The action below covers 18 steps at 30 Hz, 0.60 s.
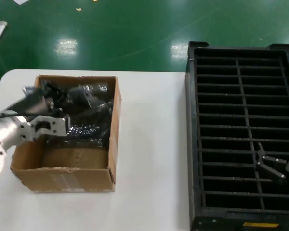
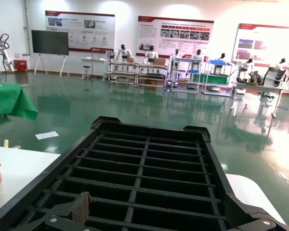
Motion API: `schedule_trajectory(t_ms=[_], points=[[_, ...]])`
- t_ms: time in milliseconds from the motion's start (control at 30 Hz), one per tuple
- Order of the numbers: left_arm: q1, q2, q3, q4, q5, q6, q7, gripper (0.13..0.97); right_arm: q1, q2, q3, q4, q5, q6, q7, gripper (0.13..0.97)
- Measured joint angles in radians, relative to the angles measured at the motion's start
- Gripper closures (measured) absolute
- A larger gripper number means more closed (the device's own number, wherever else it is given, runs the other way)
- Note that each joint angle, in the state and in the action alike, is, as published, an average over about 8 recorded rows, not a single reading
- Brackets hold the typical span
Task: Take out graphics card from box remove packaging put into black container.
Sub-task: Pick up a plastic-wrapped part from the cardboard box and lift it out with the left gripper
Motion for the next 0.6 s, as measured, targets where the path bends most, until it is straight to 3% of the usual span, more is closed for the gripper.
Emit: schedule_trajectory(t_ms=[167, 333, 467, 600], points=[[0.064, -0.04, -0.072, -0.17, 0.075, 0.049, -0.078, 0.959, 0.0, 0.0, 0.0, 0.0, 0.0, 0.0, 0.0, 0.129], [0.13, -0.088, -0.138, -0.332, 0.111, 0.111, -0.152, 0.959, 0.0, 0.0, 0.0, 0.0, 0.0, 0.0, 0.0, 0.129], [0.191, -0.13, -0.192, -0.455, 0.105, 0.145, -0.201, 0.959, 0.0, 0.0, 0.0, 0.0, 0.0, 0.0, 0.0, 0.129], [0.273, -0.181, -0.239, -0.575, 0.061, 0.164, -0.233, 0.959, 0.0, 0.0, 0.0, 0.0, 0.0, 0.0, 0.0, 0.129]])
